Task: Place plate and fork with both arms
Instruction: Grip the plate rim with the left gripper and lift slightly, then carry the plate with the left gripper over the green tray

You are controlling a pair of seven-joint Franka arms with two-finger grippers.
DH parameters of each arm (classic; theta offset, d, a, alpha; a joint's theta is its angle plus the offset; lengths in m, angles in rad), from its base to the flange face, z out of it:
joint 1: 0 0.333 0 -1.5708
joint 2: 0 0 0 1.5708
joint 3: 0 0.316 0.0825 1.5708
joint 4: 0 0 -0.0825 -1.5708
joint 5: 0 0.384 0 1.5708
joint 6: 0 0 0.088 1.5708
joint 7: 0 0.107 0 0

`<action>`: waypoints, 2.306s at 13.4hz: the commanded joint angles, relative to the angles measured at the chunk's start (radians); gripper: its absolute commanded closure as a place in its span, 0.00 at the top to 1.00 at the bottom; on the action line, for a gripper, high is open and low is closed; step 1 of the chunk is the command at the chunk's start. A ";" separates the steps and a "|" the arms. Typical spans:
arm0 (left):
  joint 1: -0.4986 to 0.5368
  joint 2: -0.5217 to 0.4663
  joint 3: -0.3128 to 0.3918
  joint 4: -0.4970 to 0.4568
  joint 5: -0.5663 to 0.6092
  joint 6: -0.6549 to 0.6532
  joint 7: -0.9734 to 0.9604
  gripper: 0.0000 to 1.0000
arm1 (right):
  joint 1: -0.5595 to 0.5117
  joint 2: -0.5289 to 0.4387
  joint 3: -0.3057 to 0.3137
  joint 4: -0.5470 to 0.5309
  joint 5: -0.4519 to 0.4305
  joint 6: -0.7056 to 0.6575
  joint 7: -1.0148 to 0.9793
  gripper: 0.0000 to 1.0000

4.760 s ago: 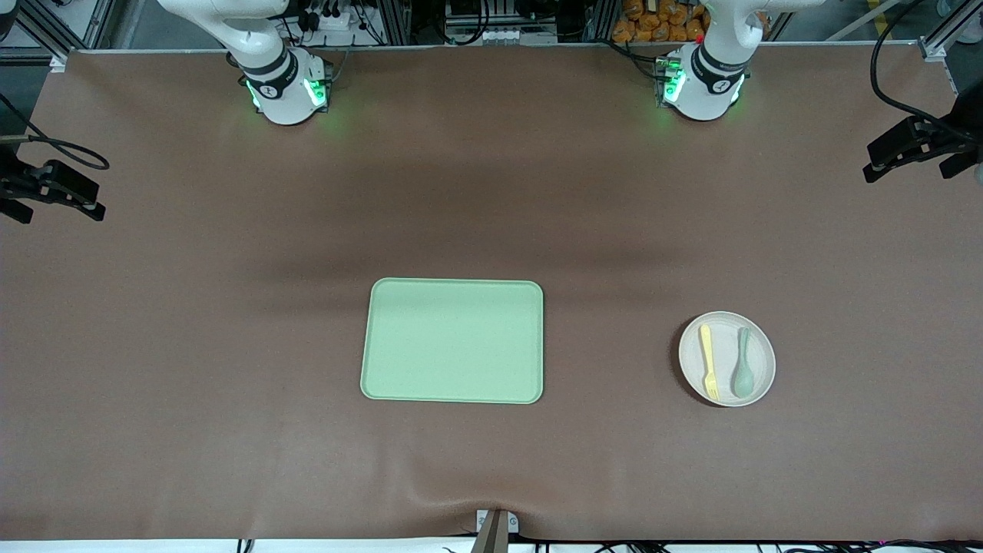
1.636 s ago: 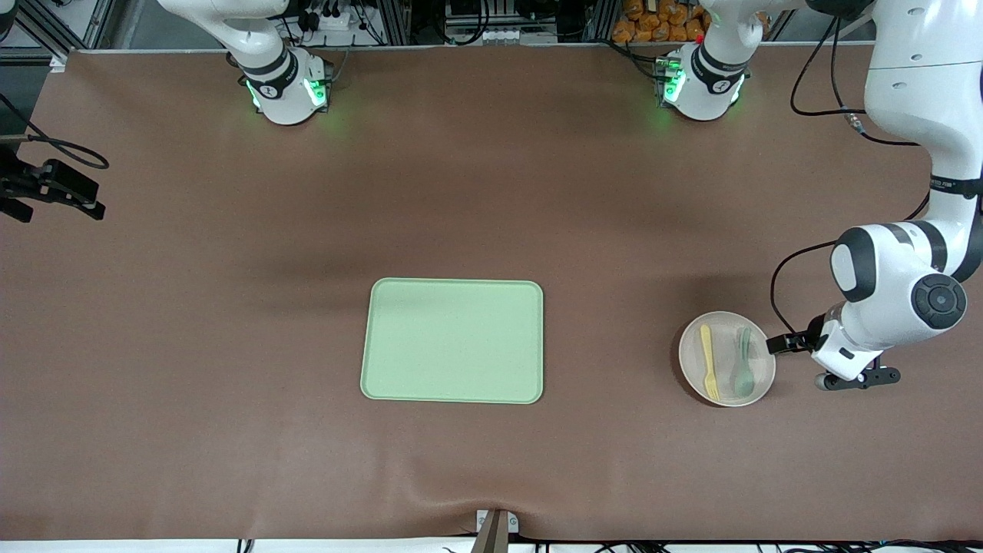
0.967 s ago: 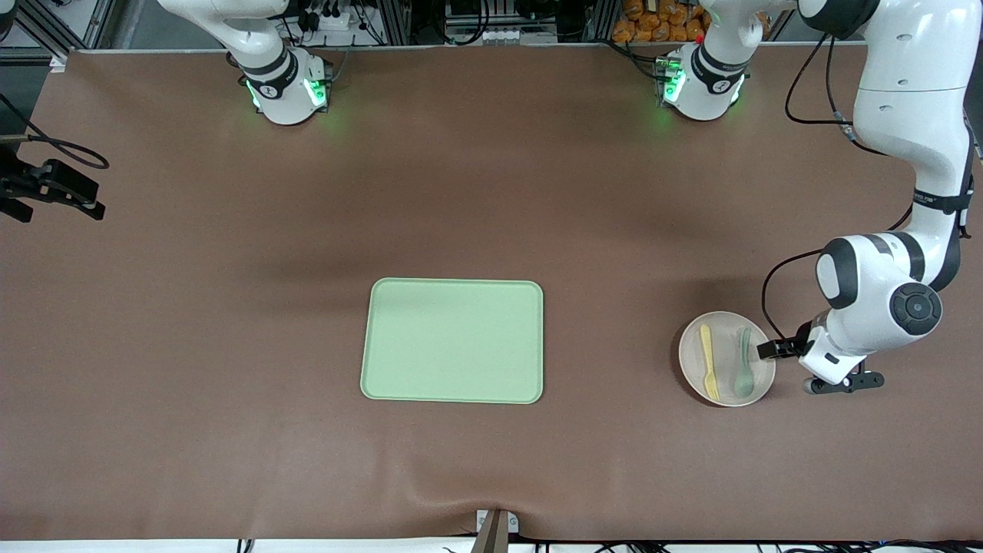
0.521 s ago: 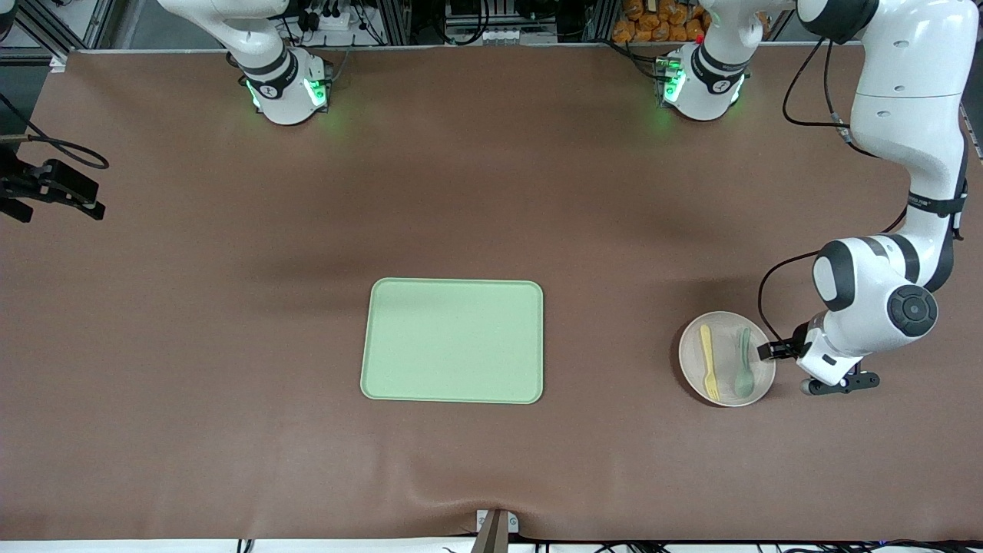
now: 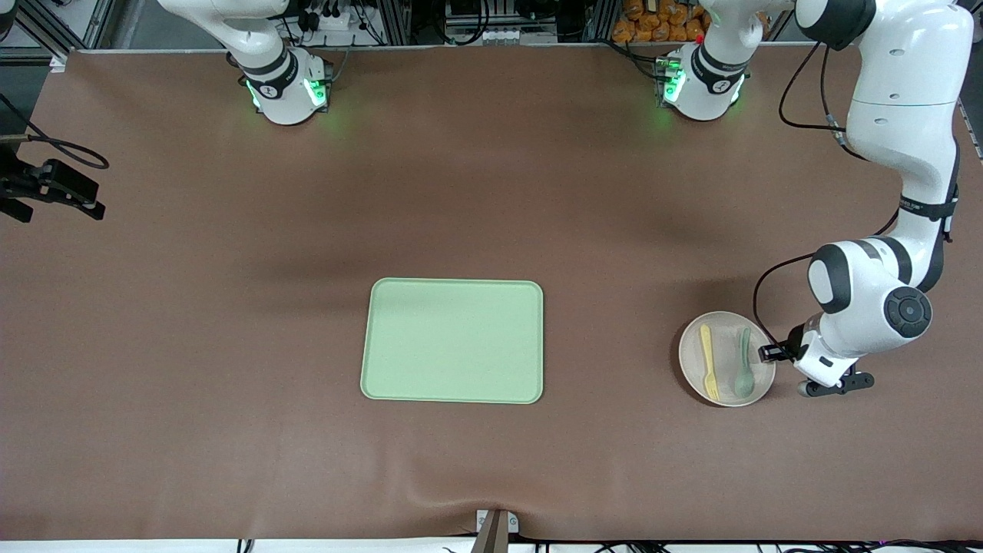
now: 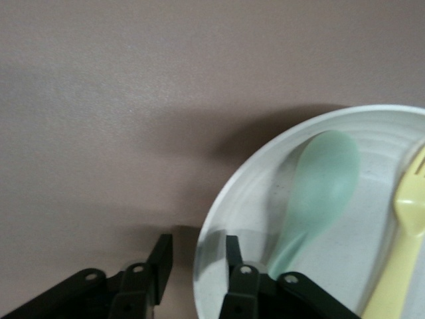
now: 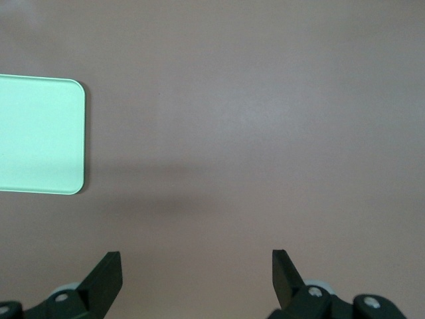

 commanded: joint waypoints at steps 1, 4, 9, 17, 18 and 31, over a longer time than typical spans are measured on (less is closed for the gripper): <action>-0.007 0.007 0.000 0.010 -0.047 0.006 0.005 0.00 | -0.006 0.009 0.000 0.022 0.005 -0.012 -0.011 1.00; 0.005 -0.004 -0.030 0.005 -0.075 -0.010 0.022 0.00 | -0.006 0.009 0.000 0.022 0.005 -0.009 -0.011 1.00; 0.092 -0.093 -0.165 -0.003 -0.090 -0.120 0.047 0.00 | -0.006 0.009 0.000 0.022 0.005 -0.008 -0.009 1.00; 0.047 -0.132 -0.369 0.068 -0.090 -0.188 -0.130 0.00 | -0.006 0.009 -0.002 0.022 0.005 -0.008 -0.009 1.00; -0.008 -0.118 -0.369 0.100 -0.090 -0.188 -0.172 0.00 | -0.006 0.009 -0.002 0.022 0.005 -0.010 -0.009 1.00; -0.389 0.138 -0.283 0.264 -0.080 0.041 -0.459 0.00 | -0.043 0.021 -0.003 0.022 0.057 -0.004 -0.064 1.00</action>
